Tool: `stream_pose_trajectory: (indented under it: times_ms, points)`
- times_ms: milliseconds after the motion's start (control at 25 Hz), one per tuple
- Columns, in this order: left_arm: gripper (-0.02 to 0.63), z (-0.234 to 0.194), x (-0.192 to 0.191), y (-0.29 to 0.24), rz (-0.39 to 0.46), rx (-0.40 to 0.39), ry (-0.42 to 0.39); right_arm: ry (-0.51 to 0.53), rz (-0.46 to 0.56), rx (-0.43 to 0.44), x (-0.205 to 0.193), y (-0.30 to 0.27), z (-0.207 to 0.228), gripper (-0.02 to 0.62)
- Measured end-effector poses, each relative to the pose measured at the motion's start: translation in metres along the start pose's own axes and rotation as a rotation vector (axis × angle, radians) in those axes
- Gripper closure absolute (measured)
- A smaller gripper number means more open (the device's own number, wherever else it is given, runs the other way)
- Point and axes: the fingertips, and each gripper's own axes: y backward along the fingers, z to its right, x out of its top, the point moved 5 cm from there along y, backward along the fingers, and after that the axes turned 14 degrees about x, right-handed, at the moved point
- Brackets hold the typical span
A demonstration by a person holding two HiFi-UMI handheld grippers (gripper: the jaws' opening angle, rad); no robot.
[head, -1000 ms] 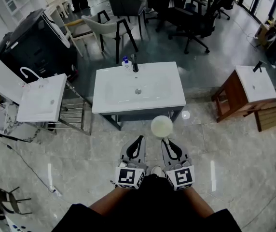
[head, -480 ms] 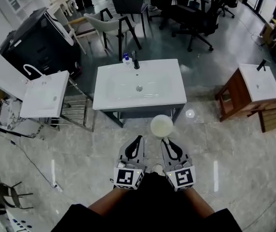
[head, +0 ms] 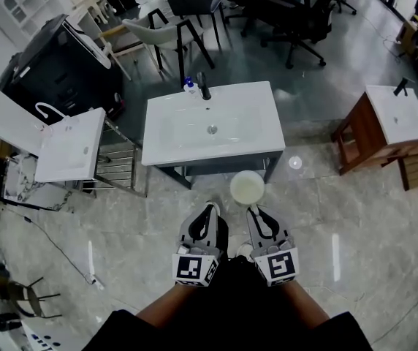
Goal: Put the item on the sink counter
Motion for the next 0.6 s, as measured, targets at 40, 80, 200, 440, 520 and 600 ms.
stream_pose_trajectory:
  times_ms: [40,80,200,440,520,600]
  points:
    - [0.594,-0.001,-0.001,-0.003,-0.002,-0.003,0.001,0.004,0.002,-0.006,-0.001,-0.001,0.003,0.538]
    - [0.594,-0.001,-0.002,-0.006,-0.003,-0.007,0.002,0.010,0.007,-0.014,-0.002,-0.003,0.006,0.538]
    - [0.594,-0.002,-0.005,-0.019,-0.005,-0.026,0.006,0.014,0.005,-0.038,-0.005,-0.008,0.014,0.538]
    - [0.594,0.003,-0.010,-0.059,-0.017,-0.072,0.043,-0.021,-0.026,-0.075,0.000,-0.025,0.036,0.538]
    - [0.594,0.002,-0.011,-0.075,-0.026,-0.084,0.054,-0.013,-0.043,-0.085,0.002,-0.034,0.046,0.538]
    - [0.594,-0.002,-0.010,-0.094,-0.036,-0.095,0.068,-0.001,-0.055,-0.098,0.003,-0.045,0.058,0.538]
